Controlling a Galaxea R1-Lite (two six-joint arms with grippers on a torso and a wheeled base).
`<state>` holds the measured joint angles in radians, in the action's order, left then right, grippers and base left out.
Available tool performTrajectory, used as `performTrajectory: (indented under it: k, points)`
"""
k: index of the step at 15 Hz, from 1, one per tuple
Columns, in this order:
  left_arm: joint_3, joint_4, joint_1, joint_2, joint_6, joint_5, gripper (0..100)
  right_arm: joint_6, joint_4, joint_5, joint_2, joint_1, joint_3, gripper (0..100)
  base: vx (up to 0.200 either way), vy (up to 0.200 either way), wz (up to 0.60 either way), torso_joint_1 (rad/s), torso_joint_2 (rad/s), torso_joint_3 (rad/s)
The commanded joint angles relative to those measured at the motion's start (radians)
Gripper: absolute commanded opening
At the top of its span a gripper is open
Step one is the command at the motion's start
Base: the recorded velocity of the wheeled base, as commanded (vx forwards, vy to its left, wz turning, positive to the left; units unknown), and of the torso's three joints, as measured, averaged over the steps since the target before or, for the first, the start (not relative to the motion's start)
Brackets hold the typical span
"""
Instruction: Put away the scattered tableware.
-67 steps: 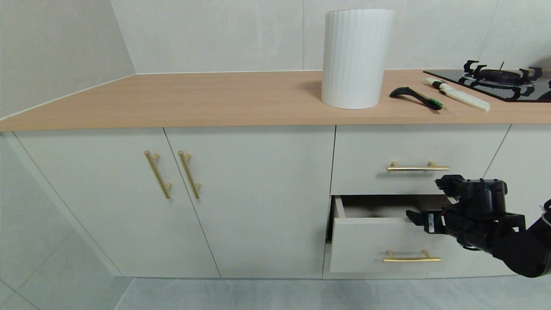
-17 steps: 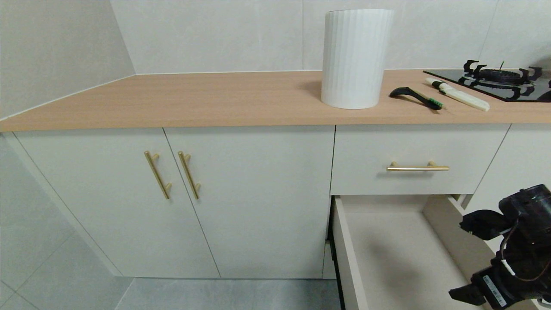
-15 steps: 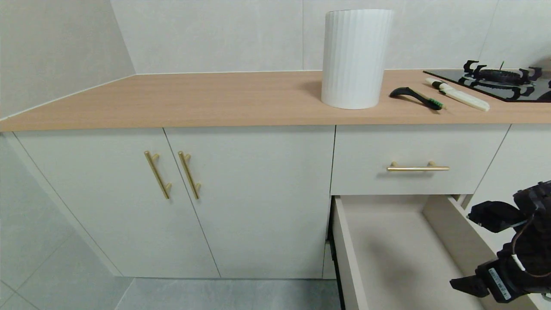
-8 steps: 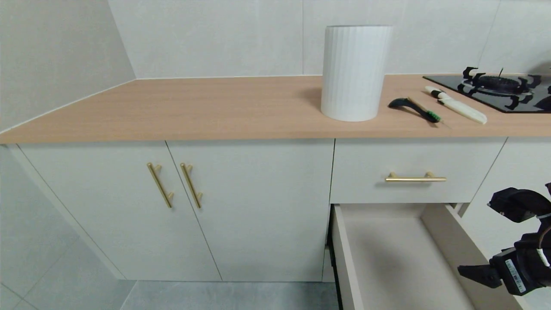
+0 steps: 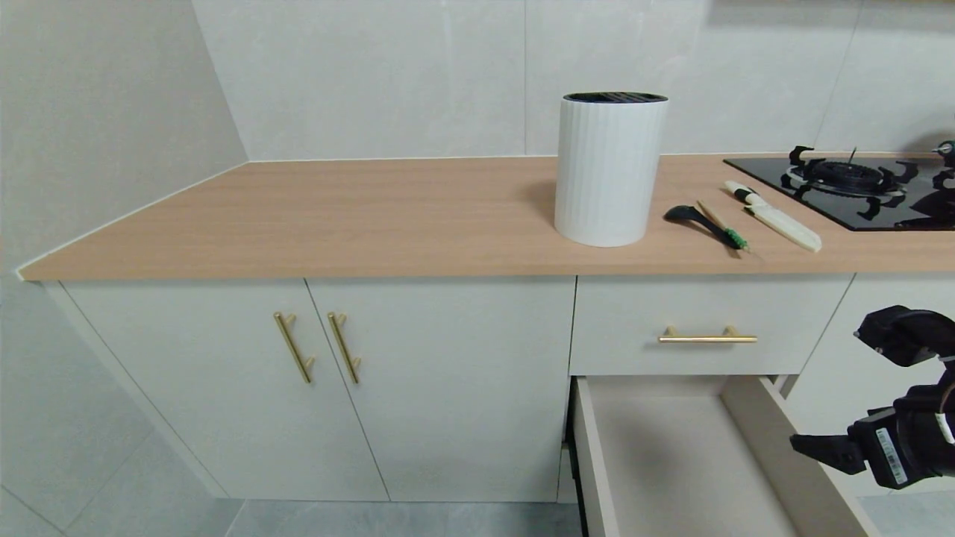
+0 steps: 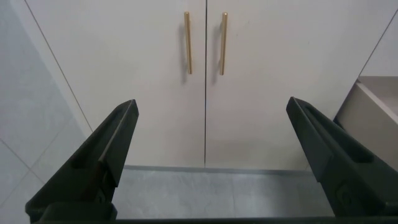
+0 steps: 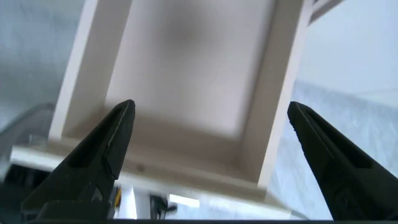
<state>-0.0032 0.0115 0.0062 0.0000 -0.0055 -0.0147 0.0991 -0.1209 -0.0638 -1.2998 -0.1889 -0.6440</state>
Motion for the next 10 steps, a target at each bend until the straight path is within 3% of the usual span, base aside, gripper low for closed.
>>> performTrajectory:
  k: [1,5,6,10]
  points:
    - [0.000,0.001,0.000,0.000,-0.001,-0.001,100,0.001,0.015,0.012,-0.001,0.011,0.000,100,0.000,0.000,0.00,0.000,0.00,0.000]
    - [0.000,0.001,0.000,0.000,-0.001,-0.001,100,-0.015,0.064,0.018,-0.001,0.009,-0.080,100,0.000,0.000,0.00,0.000,0.00,0.000]
    - [0.000,0.001,0.000,0.000,-0.001,-0.001,100,-0.053,0.059,0.015,-0.018,0.008,-0.169,100,0.000,0.000,0.00,0.000,0.00,0.000]
    - [0.000,0.001,0.000,0.000,-0.001,-0.001,100,-0.194,0.059,0.009,-0.075,0.011,-0.279,100,0.000,0.000,0.00,0.000,0.00,0.000]
